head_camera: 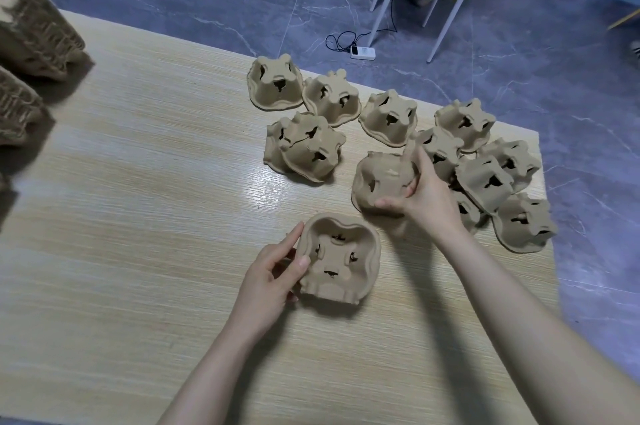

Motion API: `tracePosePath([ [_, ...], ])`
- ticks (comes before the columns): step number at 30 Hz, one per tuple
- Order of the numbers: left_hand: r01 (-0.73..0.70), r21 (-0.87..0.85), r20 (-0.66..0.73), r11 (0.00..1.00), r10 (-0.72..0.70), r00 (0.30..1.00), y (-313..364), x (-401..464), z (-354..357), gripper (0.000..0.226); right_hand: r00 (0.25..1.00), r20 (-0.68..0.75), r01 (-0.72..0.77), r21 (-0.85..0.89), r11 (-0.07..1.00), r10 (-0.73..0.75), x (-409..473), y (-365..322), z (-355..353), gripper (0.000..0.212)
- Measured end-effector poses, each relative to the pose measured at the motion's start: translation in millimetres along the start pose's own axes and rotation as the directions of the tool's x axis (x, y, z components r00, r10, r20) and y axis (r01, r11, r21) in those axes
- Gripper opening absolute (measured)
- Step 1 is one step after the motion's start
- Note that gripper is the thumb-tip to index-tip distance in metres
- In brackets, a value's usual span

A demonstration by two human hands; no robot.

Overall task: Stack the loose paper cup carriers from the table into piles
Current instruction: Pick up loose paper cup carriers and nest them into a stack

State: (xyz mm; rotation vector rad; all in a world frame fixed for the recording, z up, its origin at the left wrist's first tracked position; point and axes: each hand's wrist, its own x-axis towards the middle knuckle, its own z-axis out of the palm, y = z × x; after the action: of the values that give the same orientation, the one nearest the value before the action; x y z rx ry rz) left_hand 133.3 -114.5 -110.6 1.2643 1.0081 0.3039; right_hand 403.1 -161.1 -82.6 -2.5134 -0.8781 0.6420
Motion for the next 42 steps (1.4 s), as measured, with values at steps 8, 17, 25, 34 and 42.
tracePosePath([
  [8,-0.006,0.017,-0.011,1.0,0.006,1.0,-2.7,1.0,0.8,0.045,0.989,0.143,0.056,-0.095,0.994,-0.042,-13.4,10.4,-7.2,0.119],
  [17,0.003,0.061,0.03,0.998,-0.005,1.0,-2.1,2.2,9.1,0.041,0.987,0.148,0.057,-0.018,0.998,-0.054,-31.7,22.7,-19.1,0.088],
  [25,-0.012,0.071,0.043,0.997,0.009,0.999,-9.1,-1.4,30.1,0.039,0.994,0.061,0.083,0.139,0.987,-0.092,-54.1,47.9,-23.7,0.074],
  [34,-0.015,0.076,0.009,0.997,0.015,1.0,-11.1,-10.6,50.7,0.044,0.999,-0.024,0.049,0.404,0.914,-0.043,-92.4,71.3,-26.1,0.112],
  [42,-0.016,0.034,0.046,0.999,0.014,0.999,-3.6,-17.8,55.1,0.045,0.981,-0.119,0.165,0.076,0.983,-0.155,-106.7,63.9,-27.4,0.107],
])
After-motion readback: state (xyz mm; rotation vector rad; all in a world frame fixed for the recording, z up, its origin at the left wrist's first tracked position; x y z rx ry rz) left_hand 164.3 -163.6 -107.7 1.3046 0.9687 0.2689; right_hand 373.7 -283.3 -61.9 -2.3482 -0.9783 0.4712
